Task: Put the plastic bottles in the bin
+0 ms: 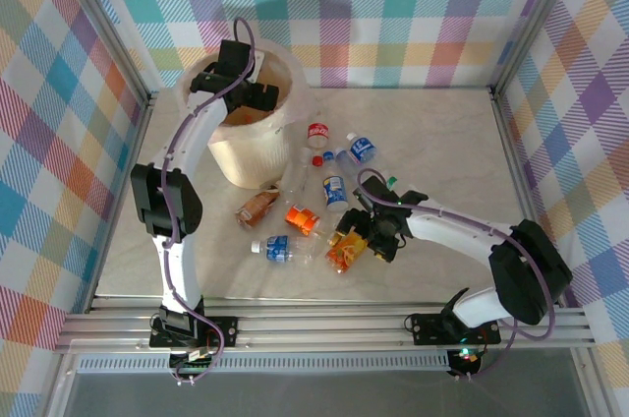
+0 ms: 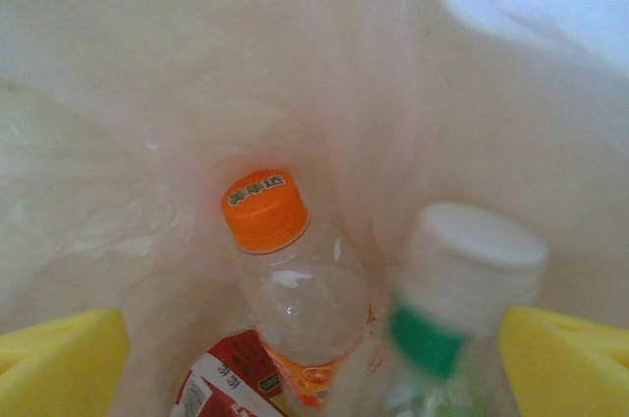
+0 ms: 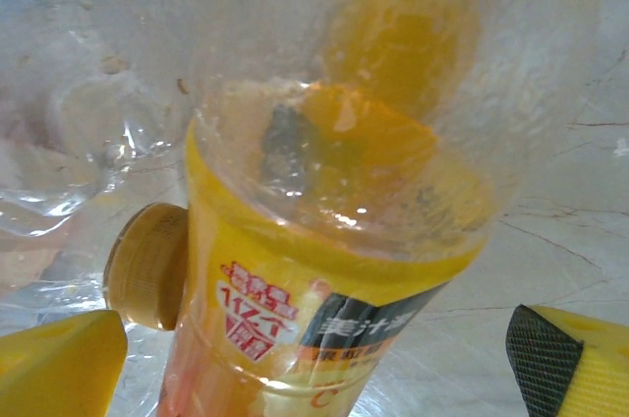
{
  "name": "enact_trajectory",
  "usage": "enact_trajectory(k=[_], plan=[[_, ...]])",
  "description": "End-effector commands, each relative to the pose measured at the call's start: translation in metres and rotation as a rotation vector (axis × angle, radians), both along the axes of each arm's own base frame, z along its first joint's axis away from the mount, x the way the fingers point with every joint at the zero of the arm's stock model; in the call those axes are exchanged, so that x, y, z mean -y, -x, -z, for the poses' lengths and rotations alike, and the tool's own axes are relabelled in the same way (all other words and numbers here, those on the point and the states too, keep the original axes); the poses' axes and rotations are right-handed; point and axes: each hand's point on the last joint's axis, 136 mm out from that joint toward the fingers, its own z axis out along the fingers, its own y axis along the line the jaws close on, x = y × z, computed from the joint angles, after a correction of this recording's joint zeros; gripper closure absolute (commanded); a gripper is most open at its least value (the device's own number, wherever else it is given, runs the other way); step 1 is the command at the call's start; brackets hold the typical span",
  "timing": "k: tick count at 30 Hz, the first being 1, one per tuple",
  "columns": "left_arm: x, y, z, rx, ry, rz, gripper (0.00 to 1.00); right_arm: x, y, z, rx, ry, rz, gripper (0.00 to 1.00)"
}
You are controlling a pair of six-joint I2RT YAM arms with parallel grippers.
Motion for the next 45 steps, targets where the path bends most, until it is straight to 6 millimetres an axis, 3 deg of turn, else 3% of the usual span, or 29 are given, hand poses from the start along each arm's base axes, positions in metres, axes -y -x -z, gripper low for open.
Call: enact_trajectory(k=[1, 13, 27, 37, 45], plan=[[-0.009, 0.009, -0.044, 0.094, 0.016, -0.026, 0.00, 0.003, 0.007, 0.007, -0.022, 0.019, -0.009, 0.00], [-0.012, 0.035, -0.089, 0.172, 0.065, -0.049, 0.00, 0.015, 0.017, 0.018, -0.054, 0.069, -0.025, 0.06], [-0.008, 0.092, -0.157, 0.334, 0.284, -0.039, 0.00, 0.031, 0.020, 0.038, -0.094, 0.147, -0.055, 0.17], [0.001, 0.124, -0.179, 0.355, 0.470, -0.021, 0.00, 0.026, 0.019, 0.057, -0.105, 0.143, -0.117, 0.31], [0.009, 0.141, -0.186, 0.351, 0.592, -0.007, 0.00, 0.031, 0.008, 0.034, 0.015, 0.159, -0.195, 0.46]])
